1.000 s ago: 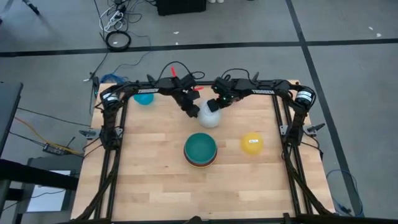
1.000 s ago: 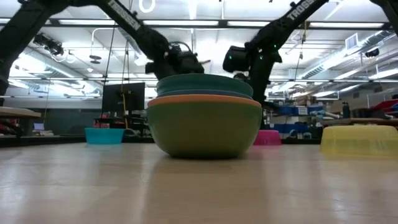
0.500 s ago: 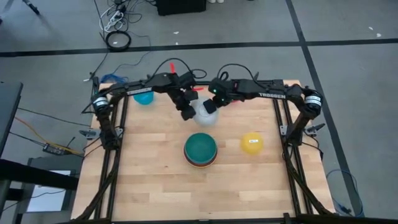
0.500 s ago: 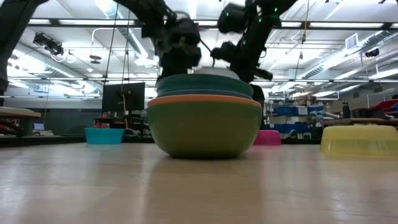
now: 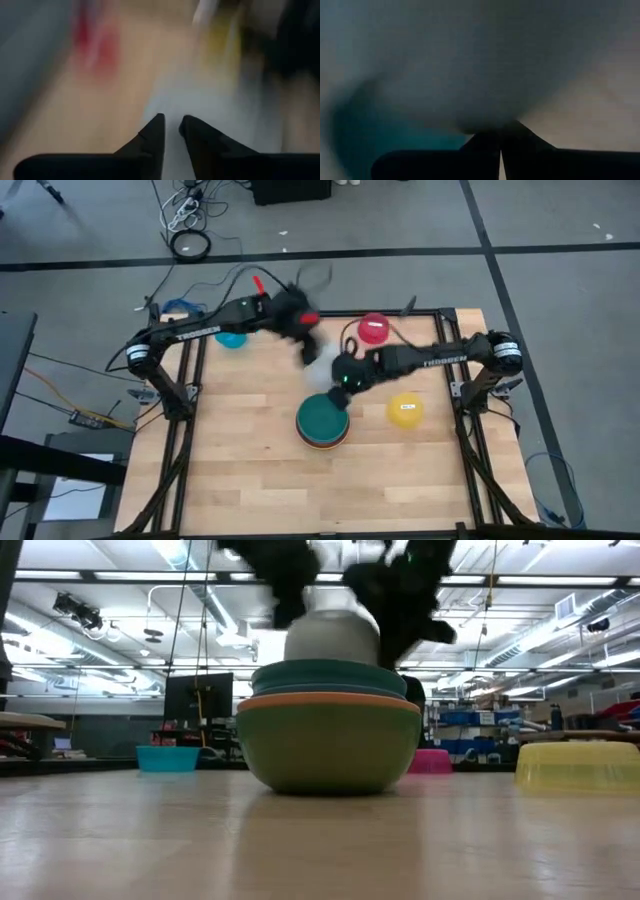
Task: Nest bowls inside each other
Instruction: Stack the white bowl on top of the green bowl
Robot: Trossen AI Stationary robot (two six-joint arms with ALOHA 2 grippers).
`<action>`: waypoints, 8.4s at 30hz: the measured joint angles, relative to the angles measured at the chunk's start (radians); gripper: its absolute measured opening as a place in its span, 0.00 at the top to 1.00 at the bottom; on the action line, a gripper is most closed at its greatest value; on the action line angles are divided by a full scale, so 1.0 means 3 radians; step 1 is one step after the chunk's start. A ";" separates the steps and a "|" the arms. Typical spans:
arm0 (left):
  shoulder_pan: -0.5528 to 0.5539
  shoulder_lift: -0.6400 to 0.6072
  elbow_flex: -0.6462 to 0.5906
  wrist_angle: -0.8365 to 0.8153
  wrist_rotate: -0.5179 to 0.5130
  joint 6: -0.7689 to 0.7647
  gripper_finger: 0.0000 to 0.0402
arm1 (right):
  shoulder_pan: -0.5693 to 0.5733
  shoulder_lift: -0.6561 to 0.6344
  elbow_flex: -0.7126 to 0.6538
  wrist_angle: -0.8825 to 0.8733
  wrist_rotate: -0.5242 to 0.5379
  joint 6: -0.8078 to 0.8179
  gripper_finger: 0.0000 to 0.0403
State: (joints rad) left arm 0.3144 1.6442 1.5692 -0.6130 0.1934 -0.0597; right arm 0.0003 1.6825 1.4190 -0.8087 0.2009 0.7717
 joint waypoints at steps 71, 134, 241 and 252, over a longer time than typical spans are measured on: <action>0.1509 0.0157 -0.1748 -0.0610 -0.1170 -0.0133 0.81 | -0.1244 0.0001 0.0114 0.0507 -0.0588 -0.1073 1.00; 0.1060 0.1030 -0.0801 -0.0020 0.0534 -0.0166 0.87 | -0.1921 0.0875 -0.0644 0.1075 -0.1787 -0.0539 1.00; -0.0274 0.0563 0.0385 -0.1904 0.0265 -0.0237 0.87 | -0.0415 0.0042 0.0021 0.0123 -0.0318 -0.0349 1.00; -0.0549 0.0527 0.0385 -0.1947 0.0256 -0.0417 0.87 | -0.0096 0.0039 0.0021 0.0099 -0.0150 -0.0164 1.00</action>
State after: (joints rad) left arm 0.1497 1.8023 1.6848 -1.1973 0.2703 -0.1849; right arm -0.0284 1.6943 1.4254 -0.7790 0.1560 0.7225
